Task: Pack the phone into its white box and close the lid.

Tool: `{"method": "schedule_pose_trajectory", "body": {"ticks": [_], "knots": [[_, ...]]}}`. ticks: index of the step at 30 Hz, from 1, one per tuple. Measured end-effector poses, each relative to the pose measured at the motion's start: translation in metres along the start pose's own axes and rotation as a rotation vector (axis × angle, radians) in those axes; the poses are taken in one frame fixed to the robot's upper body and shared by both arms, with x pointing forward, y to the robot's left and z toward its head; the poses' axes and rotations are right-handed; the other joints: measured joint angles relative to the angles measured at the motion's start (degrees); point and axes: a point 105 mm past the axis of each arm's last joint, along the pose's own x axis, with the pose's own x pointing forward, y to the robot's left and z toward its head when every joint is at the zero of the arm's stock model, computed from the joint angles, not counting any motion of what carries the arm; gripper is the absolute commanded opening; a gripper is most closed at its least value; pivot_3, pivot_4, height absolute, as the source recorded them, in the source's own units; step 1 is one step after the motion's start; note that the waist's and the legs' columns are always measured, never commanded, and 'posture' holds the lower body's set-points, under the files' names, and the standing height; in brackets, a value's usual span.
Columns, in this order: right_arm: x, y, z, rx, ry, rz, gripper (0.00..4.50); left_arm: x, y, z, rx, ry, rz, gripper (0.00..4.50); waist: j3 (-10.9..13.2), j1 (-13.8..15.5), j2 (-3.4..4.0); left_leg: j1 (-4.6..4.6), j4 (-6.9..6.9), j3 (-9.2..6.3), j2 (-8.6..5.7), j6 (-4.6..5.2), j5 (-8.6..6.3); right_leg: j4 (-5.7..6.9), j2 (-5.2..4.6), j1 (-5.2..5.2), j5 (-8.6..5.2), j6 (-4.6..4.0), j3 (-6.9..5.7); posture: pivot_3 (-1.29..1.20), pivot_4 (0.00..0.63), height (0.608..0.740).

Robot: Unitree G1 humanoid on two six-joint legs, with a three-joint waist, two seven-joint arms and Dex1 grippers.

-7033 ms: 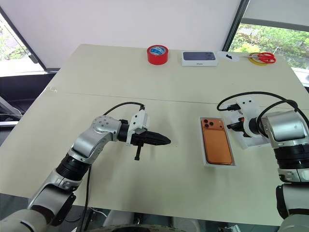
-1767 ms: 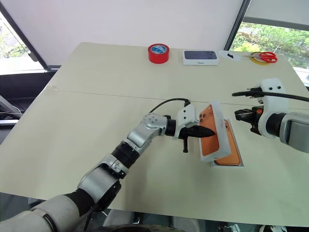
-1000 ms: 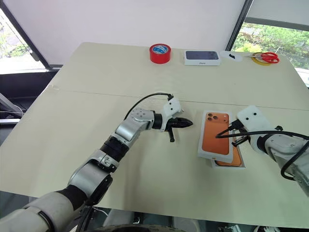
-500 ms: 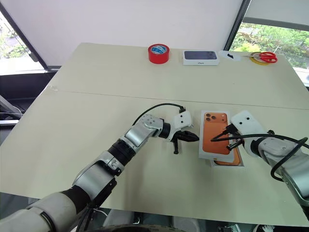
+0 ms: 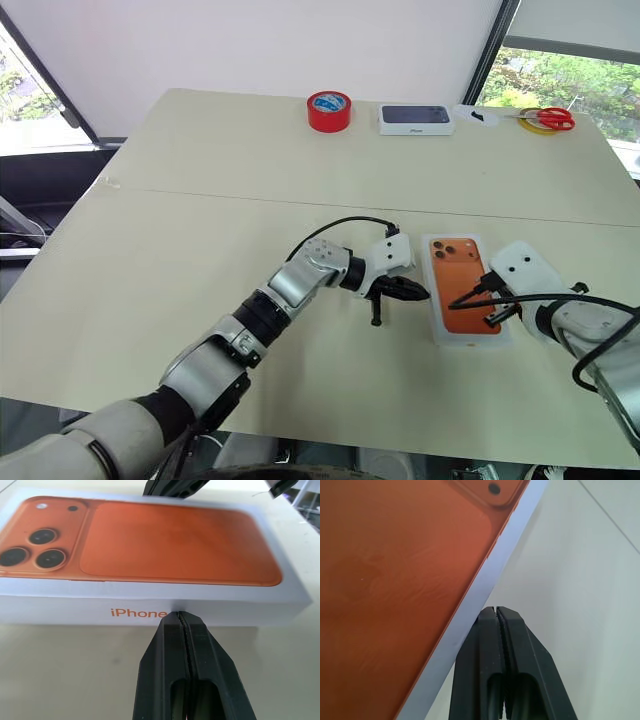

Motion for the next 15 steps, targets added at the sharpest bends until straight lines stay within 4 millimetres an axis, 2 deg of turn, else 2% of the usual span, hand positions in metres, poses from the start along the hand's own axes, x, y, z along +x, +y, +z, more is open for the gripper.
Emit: {"method": "schedule_pose_trajectory", "body": {"ticks": [15], "knots": [[0.0009,-0.0027,-0.0059,0.011,0.008,-0.041,0.08,0.007,-0.0044,0.0038,0.03,-0.004,-0.011,0.0,0.0,0.0,0.02,0.02,0.02,0.0,-0.01,0.0,0.0,0.02,0.0,0.01,0.0,0.0,0.0,0.0,0.15,0.724]]}}
